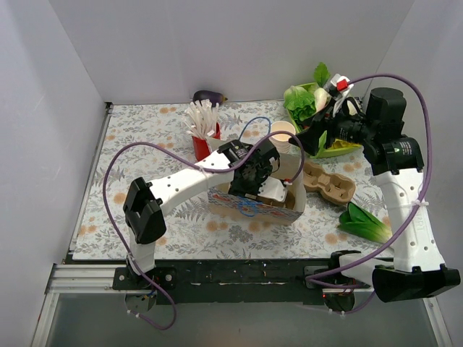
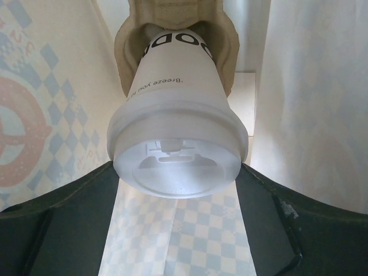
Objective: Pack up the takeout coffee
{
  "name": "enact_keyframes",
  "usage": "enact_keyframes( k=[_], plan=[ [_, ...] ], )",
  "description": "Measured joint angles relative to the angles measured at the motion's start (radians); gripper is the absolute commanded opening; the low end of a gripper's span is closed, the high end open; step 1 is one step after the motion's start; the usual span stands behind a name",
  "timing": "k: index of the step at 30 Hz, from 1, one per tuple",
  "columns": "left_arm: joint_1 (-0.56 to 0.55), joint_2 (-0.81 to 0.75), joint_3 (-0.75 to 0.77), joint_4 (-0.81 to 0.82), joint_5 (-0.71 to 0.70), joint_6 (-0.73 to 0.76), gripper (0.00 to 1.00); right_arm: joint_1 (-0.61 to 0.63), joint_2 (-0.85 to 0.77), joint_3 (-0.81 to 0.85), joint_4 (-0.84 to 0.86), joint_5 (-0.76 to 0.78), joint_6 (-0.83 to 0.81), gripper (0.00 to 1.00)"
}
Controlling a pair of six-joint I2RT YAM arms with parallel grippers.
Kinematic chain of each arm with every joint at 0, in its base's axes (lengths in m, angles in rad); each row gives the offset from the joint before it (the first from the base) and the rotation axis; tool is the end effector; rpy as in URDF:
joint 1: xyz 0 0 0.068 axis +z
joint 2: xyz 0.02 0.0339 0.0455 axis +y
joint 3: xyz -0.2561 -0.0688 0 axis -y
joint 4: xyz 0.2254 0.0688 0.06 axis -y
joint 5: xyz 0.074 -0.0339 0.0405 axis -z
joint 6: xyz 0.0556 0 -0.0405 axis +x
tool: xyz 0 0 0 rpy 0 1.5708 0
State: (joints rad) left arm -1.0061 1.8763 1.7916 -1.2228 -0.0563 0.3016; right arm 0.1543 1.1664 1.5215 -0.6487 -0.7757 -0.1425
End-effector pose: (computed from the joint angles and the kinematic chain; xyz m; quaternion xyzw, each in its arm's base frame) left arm 0.1955 -0.3028 0.2734 0.5998 0.7888 -0.0191 0.1328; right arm 0.2100 0.0721 0.4507 -0.3329 0.7018 0.3069 0.5500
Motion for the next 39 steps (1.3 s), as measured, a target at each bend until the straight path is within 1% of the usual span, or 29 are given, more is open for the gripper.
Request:
enact_keyframes(
  k=[6,13,22,39],
  plan=[
    [0.013,0.017,0.031,-0.057,0.024,0.002,0.00,-0.024,0.015,0.000,0.002,-0.039,0.009,0.87],
    [0.023,0.017,0.027,-0.062,0.049,-0.006,0.00,-0.027,0.011,-0.015,0.027,-0.051,0.013,0.86],
    [0.051,-0.057,-0.103,0.043,0.068,-0.011,0.00,-0.029,0.006,-0.064,0.029,-0.050,0.016,0.86],
    [0.051,-0.092,-0.149,0.095,0.085,-0.030,0.00,-0.029,-0.029,-0.077,0.027,0.008,0.008,0.86]
  ],
)
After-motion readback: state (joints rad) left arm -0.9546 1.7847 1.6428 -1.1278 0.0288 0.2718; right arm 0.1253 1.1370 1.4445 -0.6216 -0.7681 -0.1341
